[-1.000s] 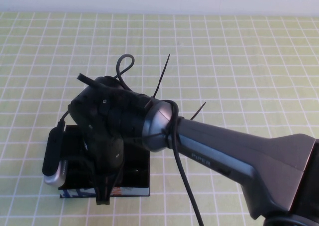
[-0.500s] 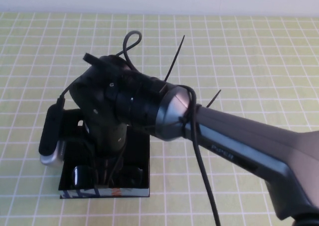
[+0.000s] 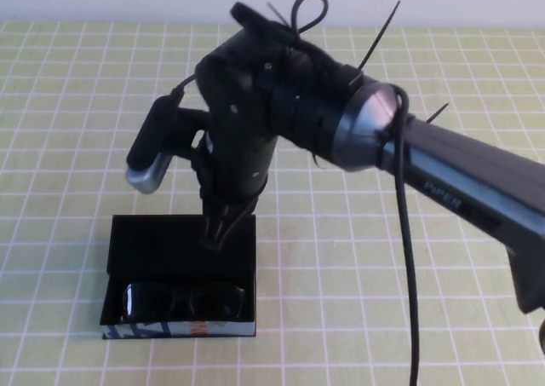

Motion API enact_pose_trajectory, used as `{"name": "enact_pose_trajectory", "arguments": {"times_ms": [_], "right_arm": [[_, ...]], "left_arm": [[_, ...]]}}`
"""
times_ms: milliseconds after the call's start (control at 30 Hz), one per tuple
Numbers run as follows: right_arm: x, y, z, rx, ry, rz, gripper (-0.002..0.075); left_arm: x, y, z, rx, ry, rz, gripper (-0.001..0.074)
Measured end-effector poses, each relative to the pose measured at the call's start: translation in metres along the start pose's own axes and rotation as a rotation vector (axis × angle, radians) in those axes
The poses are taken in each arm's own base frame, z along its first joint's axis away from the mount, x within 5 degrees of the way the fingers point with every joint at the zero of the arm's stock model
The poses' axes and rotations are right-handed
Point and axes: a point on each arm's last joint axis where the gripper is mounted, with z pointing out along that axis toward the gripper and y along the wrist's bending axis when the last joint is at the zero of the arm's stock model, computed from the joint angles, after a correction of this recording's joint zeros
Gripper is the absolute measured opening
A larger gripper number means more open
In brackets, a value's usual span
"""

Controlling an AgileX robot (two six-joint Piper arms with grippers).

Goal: Return glasses to glasses case
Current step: Place the glasses in the glasses case, then close the glasses case

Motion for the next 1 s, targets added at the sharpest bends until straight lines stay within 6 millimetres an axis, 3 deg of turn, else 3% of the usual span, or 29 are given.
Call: {"name": "enact_pose_trajectory", "arguments": {"times_ms": [333,500,600,800,1000], "right_arm": [[0.037,-0.064,-0.003,-0.252,-0.152,0.355,-0.0011],[0.051,-0.088,-0.009,-0.366,-0.255,0.502,-0.0011],[0.055,-0.094,-0.01,-0.381,-0.274,0.531,-0.0011],[0.054,-0.094,-0.011,-0.398,-0.284,0.548,-0.0011],[0.052,-0.096,-0.011,-0.386,-0.308,0.597,-0.0011]], "left_arm": [[0.0,0.0,0.0,0.0,-0.003,0.0,-0.0004],[-0.012,-0.001,-0.001,0.013,-0.132,-0.103,-0.0004],[-0.021,-0.001,-0.002,0.044,-0.23,-0.289,-0.0004],[-0.029,0.0,-0.005,0.071,-0.322,-0.464,-0.0004],[-0.052,-0.007,-0.001,0.1,-0.054,-0.515,-0.0004]]}}
